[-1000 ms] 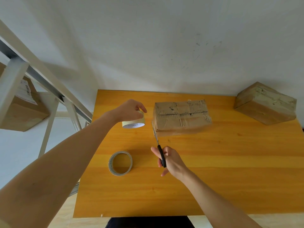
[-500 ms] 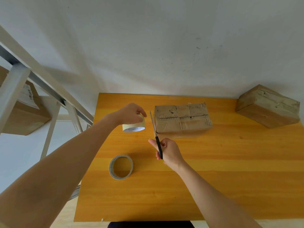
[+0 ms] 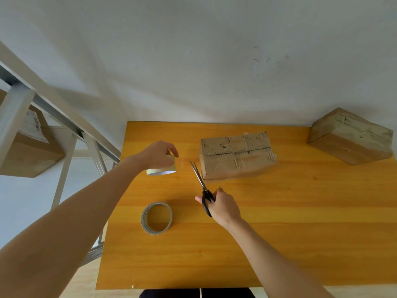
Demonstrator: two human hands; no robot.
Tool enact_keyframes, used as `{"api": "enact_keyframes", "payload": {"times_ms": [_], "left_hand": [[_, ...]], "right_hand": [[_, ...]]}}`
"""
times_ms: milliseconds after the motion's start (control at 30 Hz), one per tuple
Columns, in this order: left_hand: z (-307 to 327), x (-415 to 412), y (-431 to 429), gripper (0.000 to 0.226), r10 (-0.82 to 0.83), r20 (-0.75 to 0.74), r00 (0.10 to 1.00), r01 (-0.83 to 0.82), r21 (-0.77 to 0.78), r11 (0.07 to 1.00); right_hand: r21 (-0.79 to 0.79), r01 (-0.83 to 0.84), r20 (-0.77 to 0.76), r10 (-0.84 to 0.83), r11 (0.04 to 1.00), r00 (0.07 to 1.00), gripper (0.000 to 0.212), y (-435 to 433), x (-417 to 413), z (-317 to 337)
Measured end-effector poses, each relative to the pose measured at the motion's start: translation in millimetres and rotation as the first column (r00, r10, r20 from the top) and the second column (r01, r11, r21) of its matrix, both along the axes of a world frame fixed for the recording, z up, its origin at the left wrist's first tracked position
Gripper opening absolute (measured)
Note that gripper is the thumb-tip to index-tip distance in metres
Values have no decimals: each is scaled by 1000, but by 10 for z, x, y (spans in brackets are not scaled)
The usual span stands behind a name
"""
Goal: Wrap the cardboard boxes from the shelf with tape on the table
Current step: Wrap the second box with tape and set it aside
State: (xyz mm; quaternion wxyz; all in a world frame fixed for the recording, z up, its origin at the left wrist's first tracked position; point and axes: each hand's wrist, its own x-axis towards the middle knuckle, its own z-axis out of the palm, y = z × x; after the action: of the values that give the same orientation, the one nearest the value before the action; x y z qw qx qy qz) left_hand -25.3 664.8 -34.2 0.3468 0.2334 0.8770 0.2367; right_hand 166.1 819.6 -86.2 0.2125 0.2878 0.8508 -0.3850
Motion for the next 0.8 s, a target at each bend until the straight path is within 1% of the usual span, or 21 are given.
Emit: {"api": "enact_keyframes", "payload": {"times_ms": [100,233,367,567,700,733,767,800], "left_hand": [[47,5,-34,22,9,-9,1000,-8,37,999],[128,14,-104,20,38,-2,999,-38,106,994],[216,36,-140,20,33,-10,999,-32,108,994],[343,70,-115,21,62,35,997,-66,142,988],[402,100,-67,20,64,57,996,-72,165,984],[421,106,-51,21,60,58,996,-69,172,983],[441,112,-35,21,54,59,997,-64,178,982],[459,117,-18,21,49,59,997,-59,182,981]], "right_hand": [[92,-14,36,11,996,999,49,-16,48,-106],[207,-71,27,67,976,997,37,-30,121,-227],[304,-150,32,147,941,989,38,-21,170,-288],[374,-180,-40,210,910,977,38,-33,235,-318],[391,-272,-35,309,879,950,27,-7,259,-299],[404,-266,-79,323,875,943,23,-6,253,-272],[414,-230,-178,326,881,928,18,-13,245,-231],[409,-174,-312,317,896,896,12,-36,228,-176]]}}
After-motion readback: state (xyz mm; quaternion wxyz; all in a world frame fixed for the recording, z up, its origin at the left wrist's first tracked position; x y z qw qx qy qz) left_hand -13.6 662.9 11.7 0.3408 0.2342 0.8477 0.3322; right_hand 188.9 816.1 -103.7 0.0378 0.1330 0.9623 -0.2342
